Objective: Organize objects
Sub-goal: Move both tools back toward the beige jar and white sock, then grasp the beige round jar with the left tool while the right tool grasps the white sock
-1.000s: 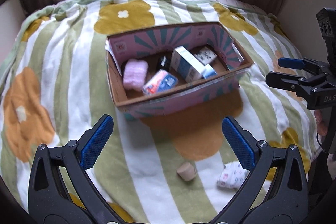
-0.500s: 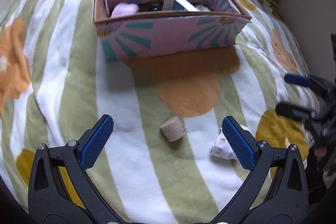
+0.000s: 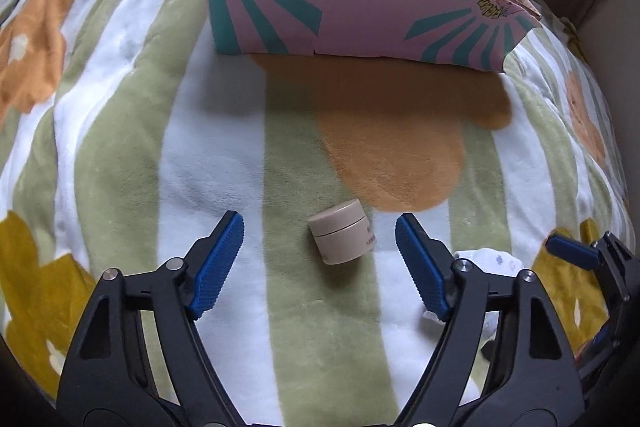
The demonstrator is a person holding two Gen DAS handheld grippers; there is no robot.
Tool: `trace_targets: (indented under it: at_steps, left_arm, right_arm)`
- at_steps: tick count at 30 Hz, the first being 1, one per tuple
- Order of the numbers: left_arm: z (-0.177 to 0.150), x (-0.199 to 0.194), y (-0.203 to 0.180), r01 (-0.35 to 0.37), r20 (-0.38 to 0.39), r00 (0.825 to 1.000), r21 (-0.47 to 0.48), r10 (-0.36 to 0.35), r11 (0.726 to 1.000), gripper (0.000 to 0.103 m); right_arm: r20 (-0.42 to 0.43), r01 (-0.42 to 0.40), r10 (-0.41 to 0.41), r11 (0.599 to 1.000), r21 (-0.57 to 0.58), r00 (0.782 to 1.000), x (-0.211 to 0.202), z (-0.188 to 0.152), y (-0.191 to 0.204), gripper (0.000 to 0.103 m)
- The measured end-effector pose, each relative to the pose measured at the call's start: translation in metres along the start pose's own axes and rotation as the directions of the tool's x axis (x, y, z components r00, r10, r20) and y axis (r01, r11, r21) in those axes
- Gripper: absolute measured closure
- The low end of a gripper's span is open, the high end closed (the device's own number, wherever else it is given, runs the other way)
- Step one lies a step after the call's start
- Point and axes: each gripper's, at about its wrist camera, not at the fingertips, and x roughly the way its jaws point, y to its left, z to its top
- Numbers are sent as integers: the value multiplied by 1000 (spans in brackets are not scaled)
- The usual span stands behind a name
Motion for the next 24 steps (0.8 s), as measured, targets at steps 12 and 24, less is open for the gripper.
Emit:
trace_targets:
  at_steps: [12,24]
  left_arm:
    - [-11,17,-12,-14,20,1000,-18,14,1000,53]
    - [-15,23,-13,-21,9,1000,-34,21,999,67]
  right_arm:
    - [42,13,-10,996,-86,999,18,-10,13,9]
    - [21,17,-15,995,-99,1000,29,-8,9,28]
